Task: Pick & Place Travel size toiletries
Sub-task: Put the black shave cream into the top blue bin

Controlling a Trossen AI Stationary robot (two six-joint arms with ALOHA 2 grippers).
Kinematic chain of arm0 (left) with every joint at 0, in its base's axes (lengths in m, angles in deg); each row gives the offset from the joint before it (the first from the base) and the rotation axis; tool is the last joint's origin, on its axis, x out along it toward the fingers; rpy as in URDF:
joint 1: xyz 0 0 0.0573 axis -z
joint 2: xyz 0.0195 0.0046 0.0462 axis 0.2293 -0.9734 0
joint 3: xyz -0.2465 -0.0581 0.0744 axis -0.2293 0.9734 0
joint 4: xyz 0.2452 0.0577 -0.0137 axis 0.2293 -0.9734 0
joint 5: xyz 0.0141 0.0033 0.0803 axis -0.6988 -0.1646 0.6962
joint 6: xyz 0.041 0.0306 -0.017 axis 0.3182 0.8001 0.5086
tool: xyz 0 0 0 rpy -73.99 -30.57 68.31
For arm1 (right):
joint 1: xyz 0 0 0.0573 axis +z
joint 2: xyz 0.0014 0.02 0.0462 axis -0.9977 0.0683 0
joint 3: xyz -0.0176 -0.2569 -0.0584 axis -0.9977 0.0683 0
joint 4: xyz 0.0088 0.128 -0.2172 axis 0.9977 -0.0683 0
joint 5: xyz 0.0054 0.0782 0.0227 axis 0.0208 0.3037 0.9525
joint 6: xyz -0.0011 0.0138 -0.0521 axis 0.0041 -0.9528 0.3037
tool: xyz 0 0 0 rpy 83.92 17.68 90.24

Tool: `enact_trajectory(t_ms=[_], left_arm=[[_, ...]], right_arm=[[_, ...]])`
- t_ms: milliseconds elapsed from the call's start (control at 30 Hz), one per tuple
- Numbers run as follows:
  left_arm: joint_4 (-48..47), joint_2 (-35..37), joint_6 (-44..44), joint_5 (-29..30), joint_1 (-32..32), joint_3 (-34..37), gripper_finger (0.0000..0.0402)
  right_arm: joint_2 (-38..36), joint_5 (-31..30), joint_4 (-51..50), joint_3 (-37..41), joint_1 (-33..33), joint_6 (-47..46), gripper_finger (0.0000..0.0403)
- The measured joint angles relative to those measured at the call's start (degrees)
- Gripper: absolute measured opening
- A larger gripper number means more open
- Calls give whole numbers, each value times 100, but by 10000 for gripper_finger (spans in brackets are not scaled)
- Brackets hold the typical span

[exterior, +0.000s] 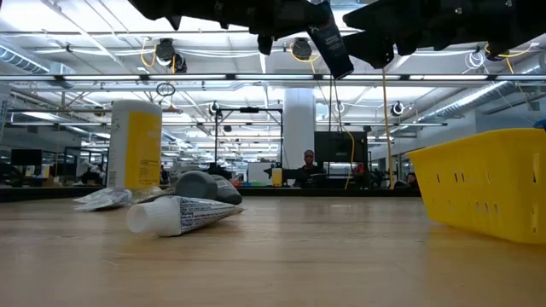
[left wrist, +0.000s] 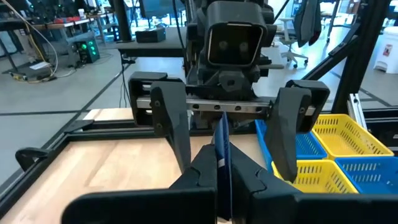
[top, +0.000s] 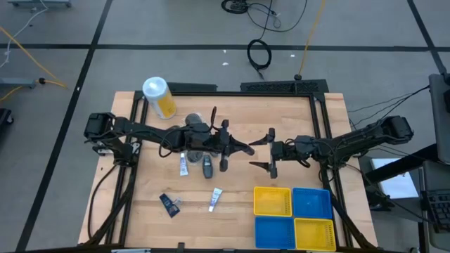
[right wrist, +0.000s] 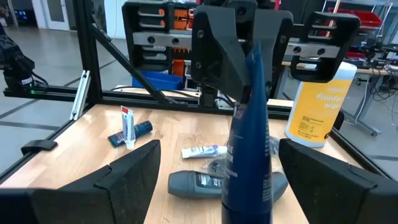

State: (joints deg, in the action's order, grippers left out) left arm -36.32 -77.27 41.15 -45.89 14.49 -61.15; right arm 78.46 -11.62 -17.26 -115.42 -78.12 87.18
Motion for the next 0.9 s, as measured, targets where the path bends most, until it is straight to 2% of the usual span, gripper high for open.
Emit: enact_trajectory(t_ms=[533, 900], left_arm=[[84, 2, 8, -2, -4, 0, 1], [251, 2, 81, -29, 0, 0, 1]], right_arm=[[2, 0, 78, 2, 0, 130, 316], [137, -22, -30, 7, 0, 221, 246]])
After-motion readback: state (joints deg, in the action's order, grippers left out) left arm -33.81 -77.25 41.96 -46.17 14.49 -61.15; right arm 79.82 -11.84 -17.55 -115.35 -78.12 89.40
